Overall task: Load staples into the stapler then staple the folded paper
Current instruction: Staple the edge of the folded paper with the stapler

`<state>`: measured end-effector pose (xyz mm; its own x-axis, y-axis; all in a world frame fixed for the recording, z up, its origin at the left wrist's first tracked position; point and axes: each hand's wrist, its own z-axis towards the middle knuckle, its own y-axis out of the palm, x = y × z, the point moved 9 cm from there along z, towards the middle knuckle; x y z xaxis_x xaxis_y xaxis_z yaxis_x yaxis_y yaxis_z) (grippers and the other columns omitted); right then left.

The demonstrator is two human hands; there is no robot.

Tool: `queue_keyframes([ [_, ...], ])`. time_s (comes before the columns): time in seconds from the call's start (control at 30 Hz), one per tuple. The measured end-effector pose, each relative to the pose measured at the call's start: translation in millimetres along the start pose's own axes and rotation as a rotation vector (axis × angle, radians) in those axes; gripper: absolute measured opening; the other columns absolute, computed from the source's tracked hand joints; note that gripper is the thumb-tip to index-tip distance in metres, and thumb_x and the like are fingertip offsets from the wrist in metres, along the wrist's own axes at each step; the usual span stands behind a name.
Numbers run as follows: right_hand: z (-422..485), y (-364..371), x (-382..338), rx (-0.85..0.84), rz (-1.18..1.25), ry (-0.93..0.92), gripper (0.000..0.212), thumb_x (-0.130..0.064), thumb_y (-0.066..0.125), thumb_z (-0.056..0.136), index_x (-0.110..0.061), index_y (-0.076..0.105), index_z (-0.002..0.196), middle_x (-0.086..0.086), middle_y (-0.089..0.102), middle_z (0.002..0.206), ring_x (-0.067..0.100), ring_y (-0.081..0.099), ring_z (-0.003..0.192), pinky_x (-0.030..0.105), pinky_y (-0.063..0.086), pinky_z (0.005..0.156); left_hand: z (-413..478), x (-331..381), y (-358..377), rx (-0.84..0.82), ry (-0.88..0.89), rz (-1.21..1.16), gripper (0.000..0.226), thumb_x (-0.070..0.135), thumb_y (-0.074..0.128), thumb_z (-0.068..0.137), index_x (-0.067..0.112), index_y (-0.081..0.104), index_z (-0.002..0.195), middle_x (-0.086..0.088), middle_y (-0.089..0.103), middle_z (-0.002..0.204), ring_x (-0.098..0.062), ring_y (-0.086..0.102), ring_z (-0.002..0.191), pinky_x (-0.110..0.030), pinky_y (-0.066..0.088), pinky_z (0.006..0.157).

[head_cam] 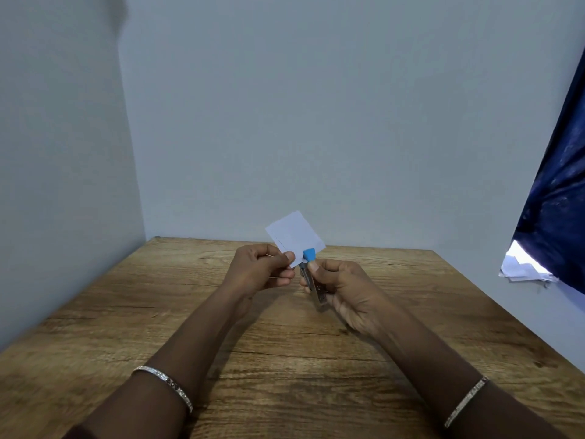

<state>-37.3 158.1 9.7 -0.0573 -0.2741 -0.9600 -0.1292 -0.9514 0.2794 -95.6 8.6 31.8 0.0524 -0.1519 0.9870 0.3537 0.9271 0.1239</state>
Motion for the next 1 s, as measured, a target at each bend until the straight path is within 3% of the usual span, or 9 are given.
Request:
queue_keyframes([
  [0.2,1,-3,-1,0.014,-0.003,0.005,0.012,-0.009,0.067,0.093,-0.001,0.074,0.098,0.013,0.076,0.084,0.021,0.073,0.083,0.031,0.060,0.075,2,1,-4,0.033,-0.021,-0.065,0.017,0.008,0.072,0.088,0.007,0.063,0.075,-0.015,0.072,0.082,-0.018,0.076,0.069,-0.029,0.064,0.064],
  [0.3,1,-4,-1,0.022,0.057,0.019,0.012,-0.007,0.065,0.094,0.002,0.072,0.099,0.013,0.077,0.081,0.022,0.076,0.079,0.030,0.062,0.069,1,0,-3,0.039,-0.038,-0.141,0.010,0.000,0.069,0.089,0.001,0.060,0.090,-0.024,0.069,0.093,-0.022,0.078,0.071,-0.028,0.064,0.063],
  [0.5,1,-4,-1,0.008,0.080,0.035,0.013,-0.008,0.065,0.094,0.002,0.071,0.100,0.013,0.078,0.081,0.022,0.076,0.080,0.028,0.063,0.065,2,-2,-3,0.043,-0.021,-0.209,0.030,-0.012,0.072,0.081,-0.007,0.060,0.108,-0.026,0.072,0.090,-0.024,0.077,0.070,-0.025,0.063,0.065],
  [0.6,2,-3,1,-0.011,0.081,0.035,0.014,-0.008,0.066,0.093,0.001,0.072,0.101,0.013,0.077,0.085,0.022,0.076,0.082,0.029,0.063,0.067,3,-1,-3,0.035,-0.007,-0.175,0.030,-0.010,0.074,0.081,-0.011,0.062,0.108,-0.026,0.074,0.093,-0.023,0.077,0.072,-0.026,0.063,0.067],
  [0.77,4,-3,2,-0.034,0.059,0.030,0.028,-0.014,0.075,0.078,0.002,0.074,0.102,0.016,0.076,0.088,0.021,0.075,0.081,0.030,0.063,0.071,5,2,2,-0.007,0.035,-0.060,0.002,0.000,0.067,0.091,-0.002,0.068,0.090,-0.019,0.077,0.092,-0.024,0.079,0.083,-0.027,0.064,0.069],
  [1.0,5,-5,0,-0.047,0.046,0.002,0.027,-0.017,0.078,0.074,0.000,0.078,0.095,0.015,0.075,0.085,0.017,0.073,0.075,0.028,0.064,0.072,5,0,10,-0.070,0.049,0.033,0.016,0.007,0.065,0.095,-0.004,0.070,0.105,-0.023,0.077,0.096,-0.023,0.078,0.086,-0.030,0.064,0.072],
])
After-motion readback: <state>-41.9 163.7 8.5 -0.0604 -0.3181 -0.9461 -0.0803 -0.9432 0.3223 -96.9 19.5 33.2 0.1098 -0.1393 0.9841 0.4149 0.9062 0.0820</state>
